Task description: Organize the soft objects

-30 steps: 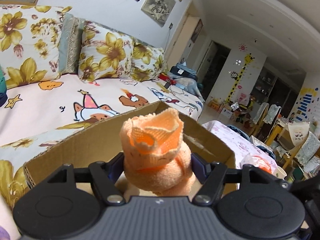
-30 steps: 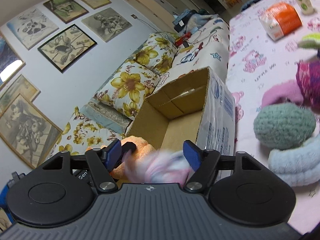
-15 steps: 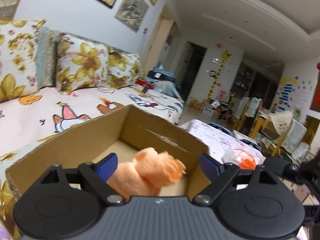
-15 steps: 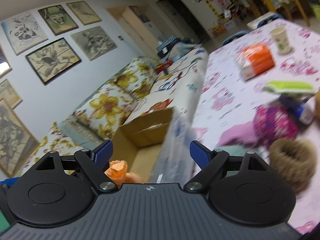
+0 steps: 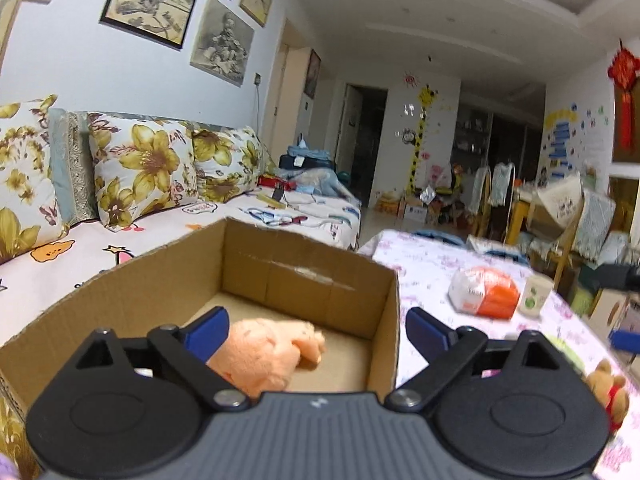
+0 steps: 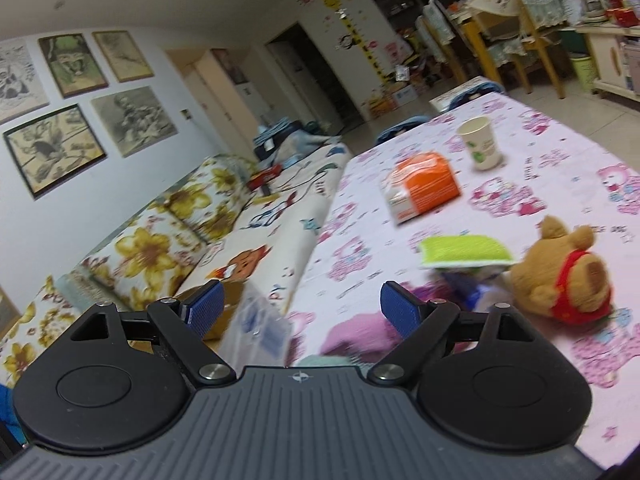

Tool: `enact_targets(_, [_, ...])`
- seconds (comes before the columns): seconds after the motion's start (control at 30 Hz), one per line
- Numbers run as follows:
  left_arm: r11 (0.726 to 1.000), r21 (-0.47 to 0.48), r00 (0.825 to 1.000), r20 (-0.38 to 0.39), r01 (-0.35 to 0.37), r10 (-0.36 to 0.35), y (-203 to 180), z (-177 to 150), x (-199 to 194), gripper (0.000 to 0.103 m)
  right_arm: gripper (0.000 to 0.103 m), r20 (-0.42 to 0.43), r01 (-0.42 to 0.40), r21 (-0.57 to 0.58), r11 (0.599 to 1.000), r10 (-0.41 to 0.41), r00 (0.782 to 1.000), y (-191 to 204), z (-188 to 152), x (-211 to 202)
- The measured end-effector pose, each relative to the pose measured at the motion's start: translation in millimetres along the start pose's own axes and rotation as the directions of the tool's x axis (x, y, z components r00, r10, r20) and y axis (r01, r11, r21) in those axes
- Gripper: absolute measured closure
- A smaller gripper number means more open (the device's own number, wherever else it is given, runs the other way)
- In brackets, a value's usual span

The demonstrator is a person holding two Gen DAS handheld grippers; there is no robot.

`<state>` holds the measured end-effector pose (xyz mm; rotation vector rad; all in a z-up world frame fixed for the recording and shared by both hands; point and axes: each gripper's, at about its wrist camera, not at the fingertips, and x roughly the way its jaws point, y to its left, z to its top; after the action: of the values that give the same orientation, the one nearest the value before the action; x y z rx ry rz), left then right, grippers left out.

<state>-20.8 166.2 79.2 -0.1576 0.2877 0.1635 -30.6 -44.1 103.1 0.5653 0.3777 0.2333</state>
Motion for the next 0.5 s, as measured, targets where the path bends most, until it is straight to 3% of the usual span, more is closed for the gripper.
enact_targets(0.2, [0.993, 0.106, 0.999, -0.014, -0.049, 0.051, -7, -1, -4, 0.009, 0.000, 0.032, 0.044, -0.004, 0.999, -0.044, 0.999, -8, 5, -8])
enact_targets(0.5, [0.989, 0.139, 0.997, -0.054, -0.054, 0.062, -6, -6, -22, 0.009, 0.000, 0.072, 0.141, -0.033, 0.989, -0.139, 0.988, -33, 10, -18])
